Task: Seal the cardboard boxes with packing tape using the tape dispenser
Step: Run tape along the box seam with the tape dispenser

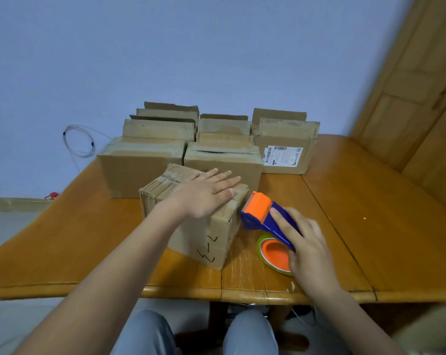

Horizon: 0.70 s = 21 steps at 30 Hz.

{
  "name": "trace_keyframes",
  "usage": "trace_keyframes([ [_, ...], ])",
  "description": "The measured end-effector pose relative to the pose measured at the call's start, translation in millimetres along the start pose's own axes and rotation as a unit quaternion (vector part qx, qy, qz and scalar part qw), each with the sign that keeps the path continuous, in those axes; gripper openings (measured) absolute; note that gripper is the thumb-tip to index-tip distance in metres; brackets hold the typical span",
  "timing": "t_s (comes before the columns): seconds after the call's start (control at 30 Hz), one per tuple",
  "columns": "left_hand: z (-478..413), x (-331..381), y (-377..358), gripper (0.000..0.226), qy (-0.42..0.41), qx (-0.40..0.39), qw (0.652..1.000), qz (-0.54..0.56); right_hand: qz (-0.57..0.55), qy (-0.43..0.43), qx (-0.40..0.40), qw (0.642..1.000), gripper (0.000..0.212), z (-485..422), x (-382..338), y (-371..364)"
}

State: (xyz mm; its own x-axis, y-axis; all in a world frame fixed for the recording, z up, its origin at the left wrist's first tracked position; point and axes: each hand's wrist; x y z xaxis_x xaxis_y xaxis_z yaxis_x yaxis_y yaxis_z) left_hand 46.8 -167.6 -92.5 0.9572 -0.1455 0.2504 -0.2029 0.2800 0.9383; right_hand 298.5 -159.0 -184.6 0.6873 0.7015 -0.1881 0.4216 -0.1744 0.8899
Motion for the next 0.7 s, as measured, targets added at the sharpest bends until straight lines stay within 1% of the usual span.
trace_keyframes([
  [0.13, 0.7, 0.0, 0.4, 0.048, -0.004, -0.001, 1.000, -0.011, 0.022, -0.026, -0.003, 0.999, 0.110, 17.3, 7.4, -0.5],
  [0.3, 0.8, 2.1, 0.9, 0.048, 0.002, 0.000, 1.000, -0.026, 0.061, -0.009, -0.017, 0.998, 0.101, 11.8, 3.2, 8.3],
  [0.43, -0.2, 1.3, 0.4, 0.048, 0.009, -0.001, 1.000, -0.025, 0.091, -0.002, -0.028, 0.995, 0.099, 1.1, 1.3, 16.2],
  [0.53, -1.7, 2.1, -0.3, 0.048, 0.010, 0.004, 1.000, -0.027, 0.078, 0.003, -0.046, 0.996, 0.098, -2.8, -0.2, 14.7],
  [0.7, -1.4, 0.6, -0.5, 0.048, 0.005, 0.008, 1.000, -0.019, 0.027, -0.015, -0.049, 0.998, 0.106, 9.9, 6.6, 11.5],
])
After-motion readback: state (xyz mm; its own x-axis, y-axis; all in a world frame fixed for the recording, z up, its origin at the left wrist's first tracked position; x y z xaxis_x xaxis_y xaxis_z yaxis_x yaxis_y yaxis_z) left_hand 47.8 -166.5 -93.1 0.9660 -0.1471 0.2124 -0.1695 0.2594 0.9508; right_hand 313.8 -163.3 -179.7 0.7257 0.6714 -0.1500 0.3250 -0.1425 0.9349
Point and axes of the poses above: each hand's wrist, its own z-axis away from the middle knuckle, its own y-axis out of the back of the hand, x = y × z, and after that the axes turned 13 degrees about -x, right-handed
